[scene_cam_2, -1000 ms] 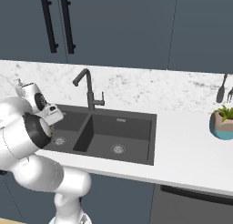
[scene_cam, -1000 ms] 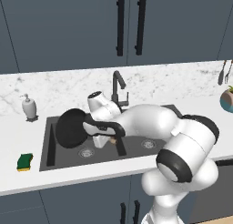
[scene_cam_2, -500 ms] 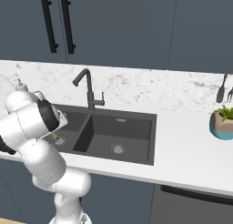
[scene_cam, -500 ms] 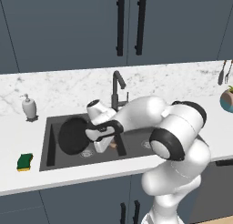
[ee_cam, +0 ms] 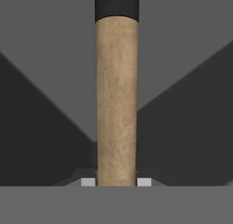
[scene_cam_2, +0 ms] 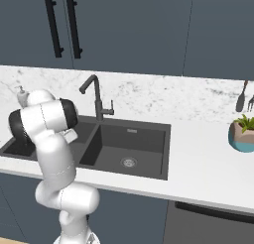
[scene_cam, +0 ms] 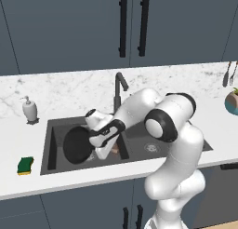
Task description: Pick the pan and sponge and place them into the sink. Then turn on the water.
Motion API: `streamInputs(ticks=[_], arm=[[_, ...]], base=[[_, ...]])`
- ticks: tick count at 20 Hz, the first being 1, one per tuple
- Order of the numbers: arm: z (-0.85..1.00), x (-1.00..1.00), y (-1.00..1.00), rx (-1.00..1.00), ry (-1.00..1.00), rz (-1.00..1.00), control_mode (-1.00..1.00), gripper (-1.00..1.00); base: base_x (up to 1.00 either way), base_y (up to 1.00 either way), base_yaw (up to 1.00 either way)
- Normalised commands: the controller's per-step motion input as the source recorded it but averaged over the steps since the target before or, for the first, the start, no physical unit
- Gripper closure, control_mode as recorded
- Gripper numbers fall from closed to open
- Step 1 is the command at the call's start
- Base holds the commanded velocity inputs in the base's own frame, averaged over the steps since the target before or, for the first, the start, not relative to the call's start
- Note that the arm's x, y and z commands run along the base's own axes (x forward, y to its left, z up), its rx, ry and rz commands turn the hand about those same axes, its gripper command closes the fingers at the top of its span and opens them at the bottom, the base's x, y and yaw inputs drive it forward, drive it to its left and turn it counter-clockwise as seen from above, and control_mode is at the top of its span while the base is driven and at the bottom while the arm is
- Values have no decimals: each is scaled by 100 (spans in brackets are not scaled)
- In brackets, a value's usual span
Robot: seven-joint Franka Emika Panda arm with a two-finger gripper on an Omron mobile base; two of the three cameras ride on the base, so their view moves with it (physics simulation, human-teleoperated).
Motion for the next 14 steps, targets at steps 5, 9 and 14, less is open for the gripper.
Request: streamInputs(ticks=[5, 9, 14], arm=[[-40, 36, 9, -13, 2, 0, -100, 100], [-41, 43, 16, -13, 8, 0, -100, -100], [-19, 45, 18, -10, 5, 1, -100, -100]], base=[[0, 0, 0], [0, 0, 0], [0, 0, 0]])
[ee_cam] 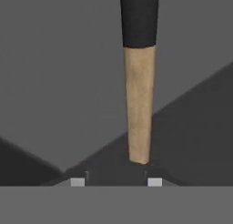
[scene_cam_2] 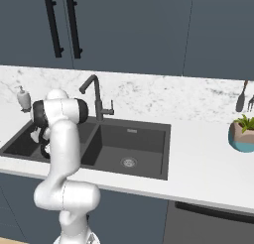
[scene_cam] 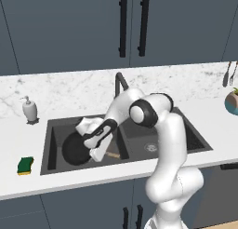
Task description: Pick the pan and sponge and place them into the sink. Then turn on the water.
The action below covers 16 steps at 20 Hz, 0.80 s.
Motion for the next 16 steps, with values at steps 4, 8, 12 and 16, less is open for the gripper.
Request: streamInputs(ticks=[4, 8, 12, 16], arm=[[26, 2, 28, -7, -7, 4, -100, -100], [66, -21, 9, -3, -15, 4, -100, -100], [89, -34, 0, 5, -7, 0, -100, -100], [71, -46, 0, 21, 0, 0, -100, -100]], base=[[0, 0, 0], [0, 0, 0], [0, 0, 0], [0, 0, 0]])
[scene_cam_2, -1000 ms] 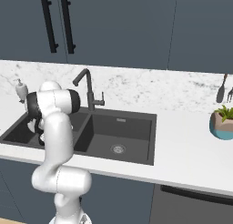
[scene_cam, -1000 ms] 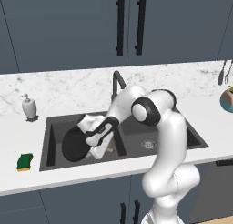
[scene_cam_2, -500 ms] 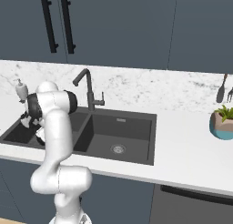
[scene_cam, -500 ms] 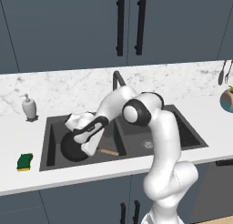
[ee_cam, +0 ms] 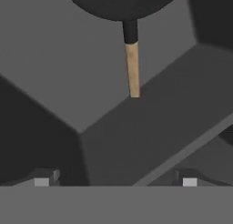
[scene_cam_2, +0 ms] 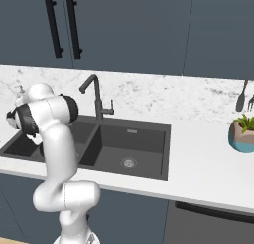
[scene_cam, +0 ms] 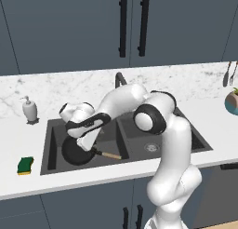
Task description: Pick the pan and sponge and place them into the sink. Then turn on the water.
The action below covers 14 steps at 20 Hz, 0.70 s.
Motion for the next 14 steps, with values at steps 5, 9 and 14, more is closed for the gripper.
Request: streamInputs(ticks=[5, 9, 14], arm=[[20, -72, 5, 24, -19, 1, -100, -100], [62, -72, 0, 30, -19, 0, -100, -100], [95, -44, 0, 29, -10, 0, -100, -100]], base=[[0, 0, 0], [0, 0, 0], [0, 0, 0]])
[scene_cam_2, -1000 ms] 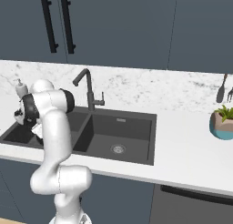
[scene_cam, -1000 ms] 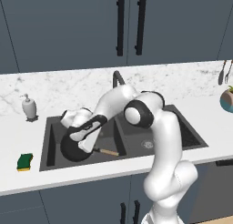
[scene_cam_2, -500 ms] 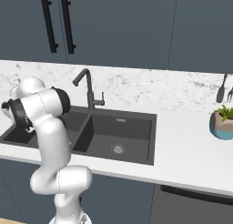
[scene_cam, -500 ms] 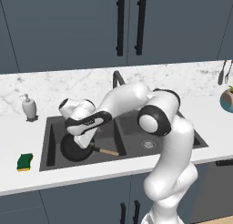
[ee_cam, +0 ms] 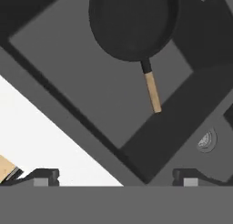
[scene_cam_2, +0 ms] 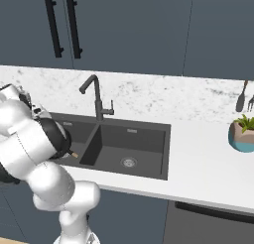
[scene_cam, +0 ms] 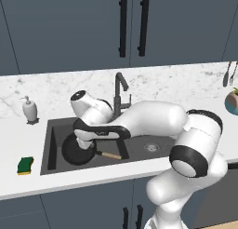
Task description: Pick the pan and sponge and place them into the sink. Then turn on the water.
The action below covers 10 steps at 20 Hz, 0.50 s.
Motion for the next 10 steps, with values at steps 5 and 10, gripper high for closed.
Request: streamInputs(ticks=[5, 10], arm=[[90, -47, 8, 34, -3, -3, -100, -100], [62, -50, 30, 38, 0, -14, -100, -100]], base=[[0, 0, 0], [0, 0, 0]])
